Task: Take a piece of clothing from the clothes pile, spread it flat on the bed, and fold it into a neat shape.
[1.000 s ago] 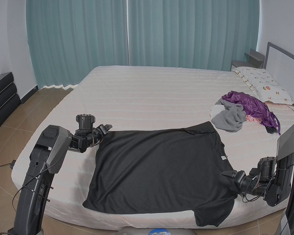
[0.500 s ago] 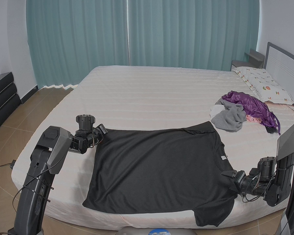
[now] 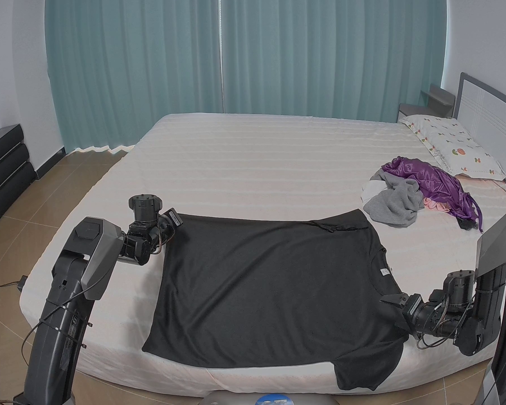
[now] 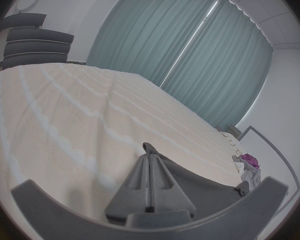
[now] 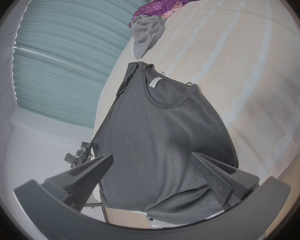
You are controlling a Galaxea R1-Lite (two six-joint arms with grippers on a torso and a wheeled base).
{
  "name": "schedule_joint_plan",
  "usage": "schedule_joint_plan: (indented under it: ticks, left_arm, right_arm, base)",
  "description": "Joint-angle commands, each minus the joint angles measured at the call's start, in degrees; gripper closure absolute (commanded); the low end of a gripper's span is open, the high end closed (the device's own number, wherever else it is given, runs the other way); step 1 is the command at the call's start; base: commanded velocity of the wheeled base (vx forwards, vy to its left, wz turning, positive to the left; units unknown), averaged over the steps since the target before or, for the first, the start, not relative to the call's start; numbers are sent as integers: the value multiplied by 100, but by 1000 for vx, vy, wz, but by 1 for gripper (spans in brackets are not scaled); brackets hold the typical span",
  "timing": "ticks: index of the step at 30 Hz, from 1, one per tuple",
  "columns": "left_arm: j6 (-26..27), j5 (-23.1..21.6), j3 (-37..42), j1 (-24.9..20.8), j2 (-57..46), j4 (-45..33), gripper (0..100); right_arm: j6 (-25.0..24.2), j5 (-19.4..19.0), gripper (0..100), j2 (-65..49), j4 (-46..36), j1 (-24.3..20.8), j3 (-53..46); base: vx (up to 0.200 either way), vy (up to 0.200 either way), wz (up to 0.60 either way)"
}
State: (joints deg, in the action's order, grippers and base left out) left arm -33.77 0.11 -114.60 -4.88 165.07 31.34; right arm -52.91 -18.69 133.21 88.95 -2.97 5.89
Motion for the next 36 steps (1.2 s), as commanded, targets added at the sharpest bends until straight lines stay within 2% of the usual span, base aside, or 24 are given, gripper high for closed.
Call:
schedule_joint_plan:
  ticks: [1, 9, 25, 26, 36]
  left_arm:
    - [11, 15, 1, 13, -10, 3, 100]
    - [2, 33, 1, 31, -19, 408, 100]
    - [19, 103, 1, 48, -10, 408, 100]
    - [19, 103, 1, 48, -10, 408, 0]
    - [2, 77, 1, 83, 51, 408, 0]
  right_arm:
    - [0, -3, 0, 4, 78, -1, 0]
    - [0, -3, 0, 4, 78, -10, 0]
    - [0, -3, 0, 4, 78, -1, 0]
    - [0, -3, 0, 4, 78, -1, 0]
    - [0, -3, 0, 4, 78, -1, 0]
  base:
    - [0, 0, 0]
    - [0, 0, 0]
    - [0, 0, 0]
    - [0, 0, 0]
    - [0, 0, 0]
